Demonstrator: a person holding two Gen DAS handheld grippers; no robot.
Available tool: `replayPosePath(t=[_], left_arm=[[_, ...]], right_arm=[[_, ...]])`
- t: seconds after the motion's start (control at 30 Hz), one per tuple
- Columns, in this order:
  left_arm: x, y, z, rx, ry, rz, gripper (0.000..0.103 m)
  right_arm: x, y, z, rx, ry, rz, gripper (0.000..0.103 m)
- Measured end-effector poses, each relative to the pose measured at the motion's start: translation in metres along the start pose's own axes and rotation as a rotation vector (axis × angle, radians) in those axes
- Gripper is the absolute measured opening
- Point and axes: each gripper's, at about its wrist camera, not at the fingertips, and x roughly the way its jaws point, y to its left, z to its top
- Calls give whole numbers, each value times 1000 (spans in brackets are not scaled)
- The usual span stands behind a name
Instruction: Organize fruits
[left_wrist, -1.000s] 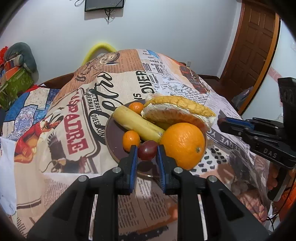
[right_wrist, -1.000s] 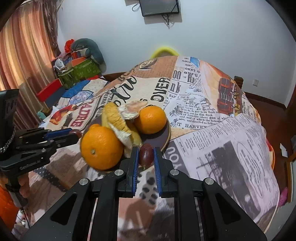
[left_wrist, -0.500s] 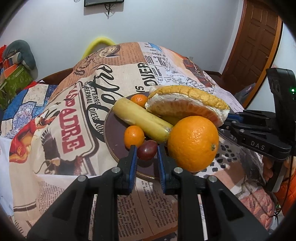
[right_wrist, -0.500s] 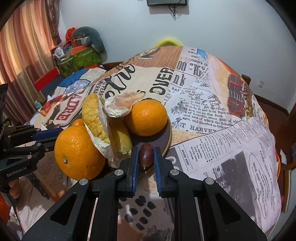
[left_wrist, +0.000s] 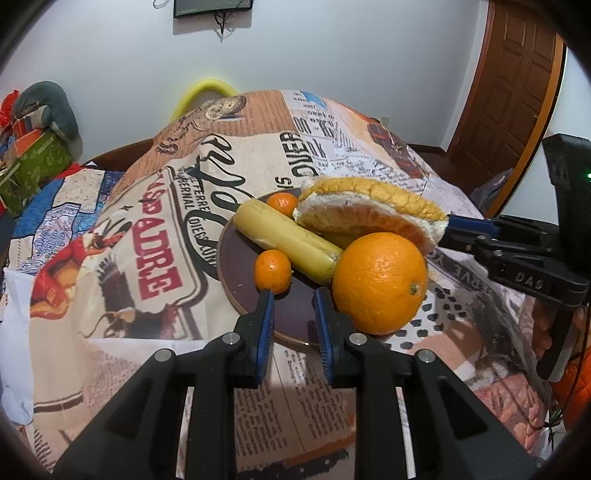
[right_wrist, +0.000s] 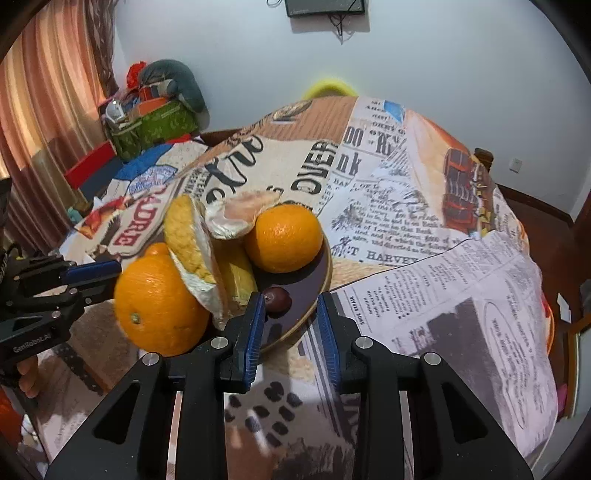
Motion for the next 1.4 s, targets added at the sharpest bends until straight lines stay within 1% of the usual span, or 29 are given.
replayPosePath(t=[0.07,0.1,0.17,0.3,0.33,0.4,0.47,0.5,0.7,0.77,0.8,0.83,0.87,0.9,0.93,0.97,1.0,1.07,1.1,1.13,1.17,1.2,1.27,1.3,1.33,1.37,1.4], left_arm=[[-13,0,1,-5,-20,4,22],[-24,-1,3,-7,-39,4,22],[-43,-4,5,-7,-75,5,22],[-98,-17,10,9,-185,13,22],[-110,-21,10,15,-211,15,22],[-143,-32,11,32,-281,37,22],[-171,-41,10,41,-342,45,22],[-183,-45,9,43,-366,46,22],[-256,-65,-4,41,-512,35,22],[-273,-71,-11,42,-548,40,23],[-282,-74,-15,41,-566,41,26],[-291,-76,-20,37,-584,40,35],[-296,-78,-23,34,-599,40,41],[-303,-80,-28,31,-618,41,53],[-308,-82,-32,31,-635,45,60],[-313,-84,-36,32,-652,53,61],[-317,-86,-39,35,-663,65,63],[-321,-88,-43,38,-674,85,72],[-324,-89,-45,35,-683,90,77],[-326,-89,-46,33,-687,91,83],[-328,-88,-48,29,-692,93,85],[-329,-88,-49,26,-697,98,89],[-332,-87,-52,23,-704,111,93],[-334,-87,-54,21,-706,116,95],[-333,-86,-55,20,-706,118,98],[-334,-85,-56,19,-706,119,98],[-334,-84,-57,17,-705,122,99]], right_arm=[[-17,2,1,9,-31,1,27],[-21,2,2,9,-41,3,27],[-43,7,5,8,-82,1,27],[-86,19,11,0,-172,3,27],[-103,23,12,-1,-209,5,27],[-124,30,15,1,-255,7,27],[-152,41,15,-1,-316,11,27],[-160,45,14,-3,-333,12,27],[-227,79,1,-22,-479,-5,27],[-239,86,-5,-19,-508,-2,27],[-244,89,-9,-17,-522,0,27],[-250,94,-13,-16,-535,-1,27],[-254,96,-16,-15,-545,-4,28],[-259,100,-19,-15,-557,-8,30],[-263,103,-23,-12,-572,-12,38],[-266,104,-26,-11,-586,-17,47],[-270,108,-30,-10,-608,-30,50],[-273,112,-34,-11,-629,-52,60],[-275,115,-37,-15,-641,-71,63],[-276,116,-38,-16,-650,-87,68],[-278,118,-40,-16,-660,-104,74],[-278,119,-42,-15,-672,-124,77],[-282,121,-46,-7,-685,-137,87],[-281,120,-46,2,-691,-140,90],[-281,120,-47,9,-694,-146,95],[-284,120,-49,11,-698,-153,101],[-283,120,-49,15,-706,-169,103]])
